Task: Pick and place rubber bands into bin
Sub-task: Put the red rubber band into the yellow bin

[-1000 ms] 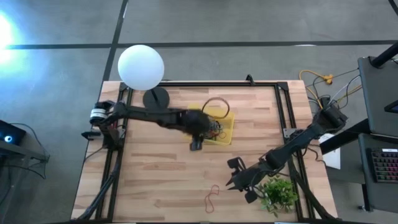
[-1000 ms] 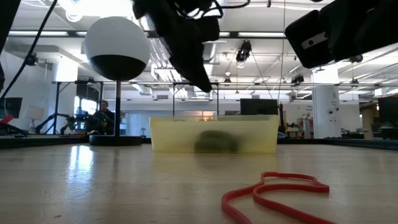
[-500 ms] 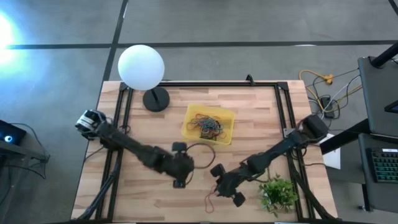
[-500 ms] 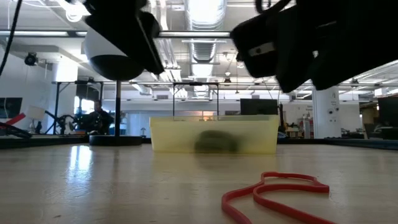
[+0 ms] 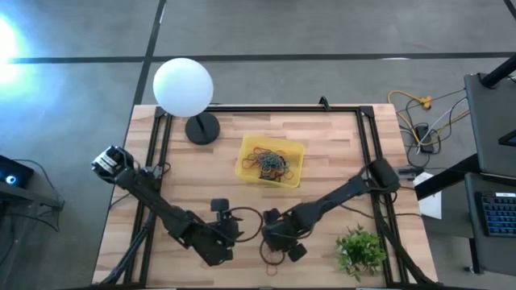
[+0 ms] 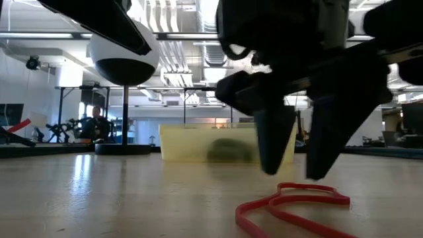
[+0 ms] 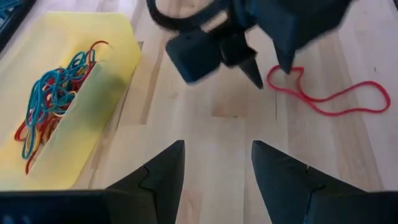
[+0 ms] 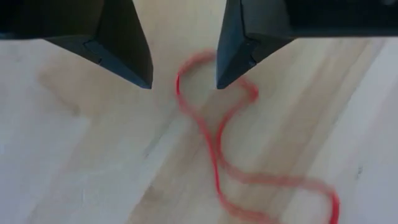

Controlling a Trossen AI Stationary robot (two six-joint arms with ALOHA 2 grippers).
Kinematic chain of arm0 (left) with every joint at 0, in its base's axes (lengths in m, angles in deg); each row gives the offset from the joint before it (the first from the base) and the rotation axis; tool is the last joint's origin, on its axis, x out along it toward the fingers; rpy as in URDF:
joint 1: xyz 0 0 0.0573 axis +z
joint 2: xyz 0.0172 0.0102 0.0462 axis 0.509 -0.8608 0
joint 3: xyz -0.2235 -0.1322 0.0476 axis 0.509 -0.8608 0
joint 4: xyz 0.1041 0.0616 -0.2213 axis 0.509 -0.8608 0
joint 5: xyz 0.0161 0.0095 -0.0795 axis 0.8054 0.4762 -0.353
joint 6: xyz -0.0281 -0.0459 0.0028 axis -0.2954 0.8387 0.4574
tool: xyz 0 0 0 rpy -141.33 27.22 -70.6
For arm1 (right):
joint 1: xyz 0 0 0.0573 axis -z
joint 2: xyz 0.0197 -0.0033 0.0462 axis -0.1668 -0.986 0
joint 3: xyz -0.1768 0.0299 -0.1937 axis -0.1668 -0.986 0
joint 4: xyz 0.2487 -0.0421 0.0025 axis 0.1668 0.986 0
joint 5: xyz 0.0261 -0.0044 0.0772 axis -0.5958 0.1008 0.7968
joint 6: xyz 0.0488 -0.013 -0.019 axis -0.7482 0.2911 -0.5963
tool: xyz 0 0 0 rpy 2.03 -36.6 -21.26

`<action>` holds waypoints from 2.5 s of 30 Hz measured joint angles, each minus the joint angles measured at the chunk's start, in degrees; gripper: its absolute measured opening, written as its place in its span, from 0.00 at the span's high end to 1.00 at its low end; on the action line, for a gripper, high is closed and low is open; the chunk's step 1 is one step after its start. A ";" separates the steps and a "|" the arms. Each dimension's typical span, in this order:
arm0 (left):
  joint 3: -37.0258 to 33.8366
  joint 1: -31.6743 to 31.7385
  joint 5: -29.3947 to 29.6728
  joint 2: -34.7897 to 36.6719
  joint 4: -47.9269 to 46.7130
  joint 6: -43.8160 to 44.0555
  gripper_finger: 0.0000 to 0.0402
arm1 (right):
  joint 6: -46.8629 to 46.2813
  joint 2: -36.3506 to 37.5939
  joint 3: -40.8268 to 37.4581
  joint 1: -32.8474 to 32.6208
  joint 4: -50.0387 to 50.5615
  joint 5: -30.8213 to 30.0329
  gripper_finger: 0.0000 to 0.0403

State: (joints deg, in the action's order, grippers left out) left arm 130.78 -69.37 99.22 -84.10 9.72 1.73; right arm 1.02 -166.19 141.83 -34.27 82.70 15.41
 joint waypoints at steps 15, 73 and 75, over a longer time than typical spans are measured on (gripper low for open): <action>-0.58 -1.48 1.35 -0.04 -0.23 0.02 0.57 | -4.37 -4.42 3.79 -0.02 2.48 0.34 0.68; -2.85 -1.43 2.59 -0.09 1.02 1.12 0.57 | -0.66 22.60 1.49 9.68 16.73 -48.21 0.98; -3.03 -1.43 2.59 -0.09 1.03 0.99 0.57 | 0.40 22.86 1.49 12.25 16.74 -48.25 0.98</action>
State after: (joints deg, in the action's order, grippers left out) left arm 127.75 -70.80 101.81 -84.18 10.74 2.72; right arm 1.42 -143.33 143.32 -22.02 99.43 -32.84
